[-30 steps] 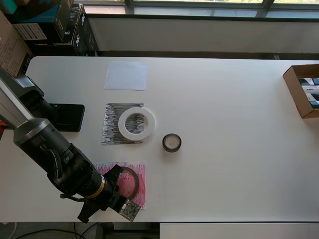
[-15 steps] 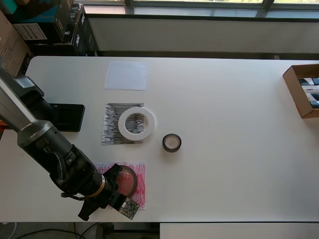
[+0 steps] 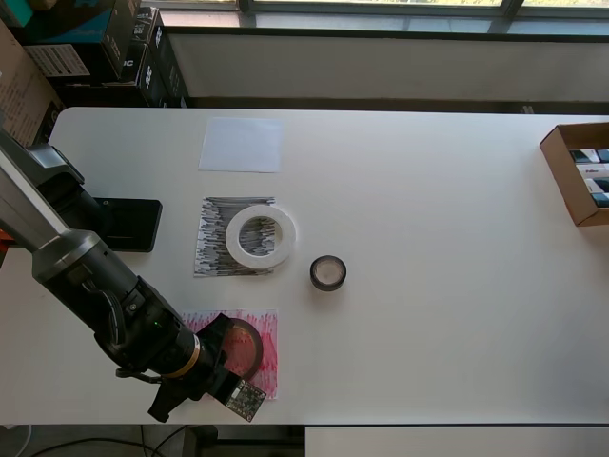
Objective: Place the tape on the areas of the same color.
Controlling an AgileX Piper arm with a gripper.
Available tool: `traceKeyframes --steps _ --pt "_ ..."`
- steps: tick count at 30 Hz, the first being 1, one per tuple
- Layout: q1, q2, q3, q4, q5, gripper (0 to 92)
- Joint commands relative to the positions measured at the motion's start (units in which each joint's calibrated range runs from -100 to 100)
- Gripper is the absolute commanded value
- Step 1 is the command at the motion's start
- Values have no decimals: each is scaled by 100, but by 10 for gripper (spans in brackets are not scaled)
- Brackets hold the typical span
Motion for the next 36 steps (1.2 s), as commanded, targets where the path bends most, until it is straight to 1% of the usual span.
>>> traceKeyframes --steps 1,3,5,11,18,25,36 --pt "-15 0 -17 -19 -39 423" --pt "-15 0 -17 -19 -39 460" --pt "-15 0 -17 -19 -39 475" --pt "-8 -122 -108 6 -39 474" --pt "119 -777 -744 48 -14 474" --pt "703 -936 -1098 57 -47 474" --pt "2029 -842 -780 57 -39 474"
